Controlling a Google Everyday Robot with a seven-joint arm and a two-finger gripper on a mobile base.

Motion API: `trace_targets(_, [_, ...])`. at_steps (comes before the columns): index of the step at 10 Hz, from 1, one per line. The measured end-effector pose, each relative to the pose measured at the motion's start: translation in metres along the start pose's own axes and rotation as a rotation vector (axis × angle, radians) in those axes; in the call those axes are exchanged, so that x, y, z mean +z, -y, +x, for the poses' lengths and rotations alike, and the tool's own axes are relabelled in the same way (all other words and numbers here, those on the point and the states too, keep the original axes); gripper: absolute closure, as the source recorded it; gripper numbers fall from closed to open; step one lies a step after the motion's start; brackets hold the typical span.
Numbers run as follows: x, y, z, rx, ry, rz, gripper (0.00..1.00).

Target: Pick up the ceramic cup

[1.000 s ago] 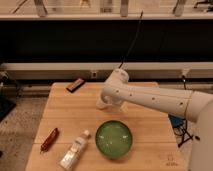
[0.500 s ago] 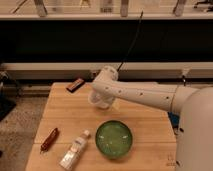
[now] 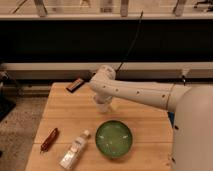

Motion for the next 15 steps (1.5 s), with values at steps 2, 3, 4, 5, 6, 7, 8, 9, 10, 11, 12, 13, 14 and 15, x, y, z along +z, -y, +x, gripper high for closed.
trace_targets(2, [0.003, 0.002, 0.000, -0.001, 0.003, -0.010, 0.20])
trace_targets(3, [0.005, 0.000, 0.001, 0.001, 0.004, -0.018, 0.20])
trace_targets(4, [0.006, -0.001, 0.002, 0.006, 0.004, -0.022, 0.23])
trace_targets(5, [0.008, -0.003, 0.002, 0.011, 0.008, -0.026, 0.34])
trace_targets(6, [0.009, -0.004, 0.002, 0.013, 0.011, -0.030, 0.44])
trace_targets(7, [0.010, -0.004, 0.002, 0.013, 0.013, -0.033, 0.52])
trace_targets(8, [0.011, -0.007, 0.003, 0.015, 0.017, -0.038, 0.66])
trace_targets(9, [0.013, -0.010, 0.003, 0.018, 0.020, -0.042, 0.74])
trace_targets(10, [0.014, -0.011, 0.003, 0.020, 0.023, -0.044, 0.83])
trace_targets(11, [0.016, -0.014, 0.004, 0.023, 0.026, -0.047, 0.95])
trace_targets(12, [0.016, -0.016, 0.005, 0.026, 0.031, -0.048, 0.99])
trace_targets(13, [0.016, -0.017, 0.005, 0.026, 0.032, -0.048, 1.00])
trace_targets(14, [0.009, -0.016, 0.007, 0.022, 0.032, -0.045, 1.00])
trace_targets(15, [0.000, -0.017, 0.012, 0.022, 0.028, -0.046, 1.00])
